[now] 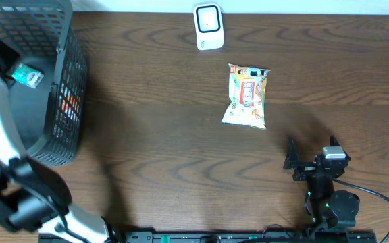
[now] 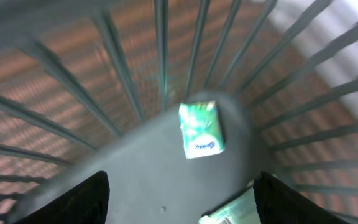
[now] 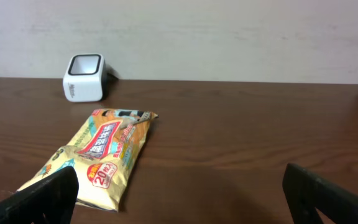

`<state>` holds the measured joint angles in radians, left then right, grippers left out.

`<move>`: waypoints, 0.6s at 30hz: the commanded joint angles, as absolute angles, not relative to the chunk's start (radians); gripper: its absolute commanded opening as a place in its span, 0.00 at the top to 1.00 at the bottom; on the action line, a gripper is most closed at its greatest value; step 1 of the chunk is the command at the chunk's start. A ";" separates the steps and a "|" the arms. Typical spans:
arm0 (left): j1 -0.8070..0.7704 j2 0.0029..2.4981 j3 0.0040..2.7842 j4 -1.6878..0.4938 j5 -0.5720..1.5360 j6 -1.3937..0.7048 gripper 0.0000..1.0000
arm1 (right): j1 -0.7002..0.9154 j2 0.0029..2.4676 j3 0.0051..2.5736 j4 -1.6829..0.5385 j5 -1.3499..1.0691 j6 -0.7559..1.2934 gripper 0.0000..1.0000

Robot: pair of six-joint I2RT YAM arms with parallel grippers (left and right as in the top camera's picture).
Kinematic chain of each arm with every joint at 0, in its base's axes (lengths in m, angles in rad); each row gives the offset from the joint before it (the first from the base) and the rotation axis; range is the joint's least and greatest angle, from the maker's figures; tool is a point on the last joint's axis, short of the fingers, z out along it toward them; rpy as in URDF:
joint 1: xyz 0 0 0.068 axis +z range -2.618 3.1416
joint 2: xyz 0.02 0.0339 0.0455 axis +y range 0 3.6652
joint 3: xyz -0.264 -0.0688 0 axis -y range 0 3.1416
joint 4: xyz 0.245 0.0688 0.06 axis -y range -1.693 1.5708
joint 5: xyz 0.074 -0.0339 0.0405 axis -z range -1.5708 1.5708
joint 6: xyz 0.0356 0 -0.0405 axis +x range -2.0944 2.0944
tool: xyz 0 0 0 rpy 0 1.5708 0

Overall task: Scan the item barcode
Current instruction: 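Reach the left gripper into the basket and grasp the green packet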

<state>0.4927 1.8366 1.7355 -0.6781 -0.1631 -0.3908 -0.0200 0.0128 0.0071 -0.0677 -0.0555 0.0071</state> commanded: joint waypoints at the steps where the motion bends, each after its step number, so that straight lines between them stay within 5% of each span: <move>1: 0.488 1.970 1.724 -0.653 -0.165 -0.449 0.27 | -0.011 0.009 0.006 -0.072 -0.062 0.014 0.01; 18: 0.488 2.229 1.724 -0.405 -0.060 -0.562 0.27 | -0.011 0.009 0.006 -0.072 -0.062 0.014 0.01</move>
<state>0.4889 2.1979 1.7279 -0.4221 -0.1001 -0.5510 -0.0200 0.0128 0.0071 -0.0681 -0.0559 0.0071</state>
